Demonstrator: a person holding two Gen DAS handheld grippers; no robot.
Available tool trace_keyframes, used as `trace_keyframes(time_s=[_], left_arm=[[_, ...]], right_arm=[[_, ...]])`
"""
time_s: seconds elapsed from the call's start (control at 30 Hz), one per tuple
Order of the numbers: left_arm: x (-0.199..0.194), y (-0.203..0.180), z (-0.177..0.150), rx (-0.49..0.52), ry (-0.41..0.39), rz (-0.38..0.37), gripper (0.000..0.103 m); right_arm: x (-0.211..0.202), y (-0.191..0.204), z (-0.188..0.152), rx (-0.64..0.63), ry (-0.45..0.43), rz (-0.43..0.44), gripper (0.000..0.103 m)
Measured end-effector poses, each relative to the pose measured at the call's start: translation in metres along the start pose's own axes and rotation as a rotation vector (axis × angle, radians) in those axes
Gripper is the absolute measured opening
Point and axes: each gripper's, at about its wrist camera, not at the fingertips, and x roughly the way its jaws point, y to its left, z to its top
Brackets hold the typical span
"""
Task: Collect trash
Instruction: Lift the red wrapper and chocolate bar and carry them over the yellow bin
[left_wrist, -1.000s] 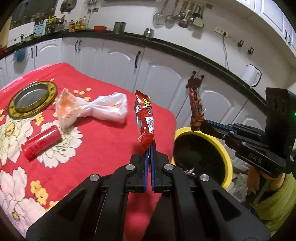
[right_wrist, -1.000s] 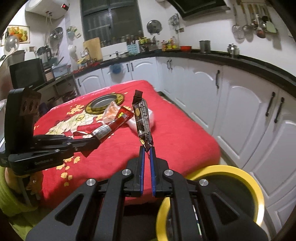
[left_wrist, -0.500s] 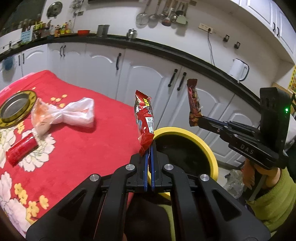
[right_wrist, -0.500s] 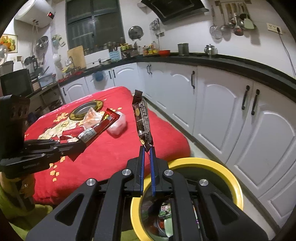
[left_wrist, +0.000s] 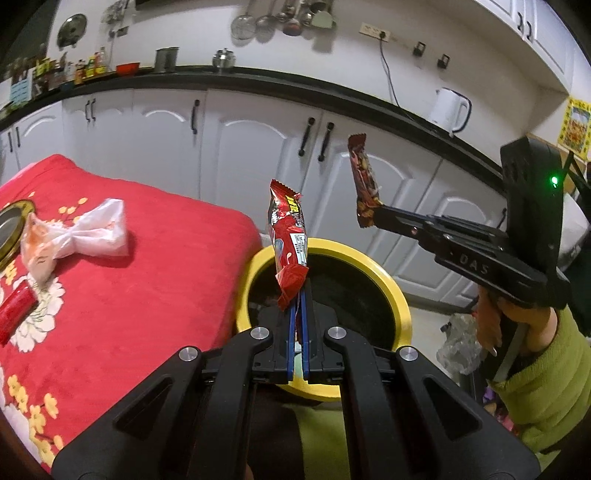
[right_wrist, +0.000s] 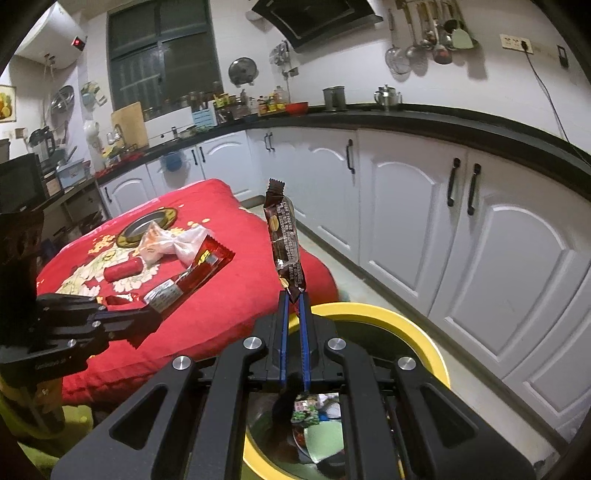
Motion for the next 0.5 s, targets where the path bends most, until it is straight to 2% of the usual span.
trace_keyframes(time_s=[0.5], left_arm=[[0.034, -0.031, -0.013, 0.065, 0.090, -0.040, 0.000]], right_arm=[[0.000, -0.033, -0.018, 0.058, 0.040, -0.037, 0.006]])
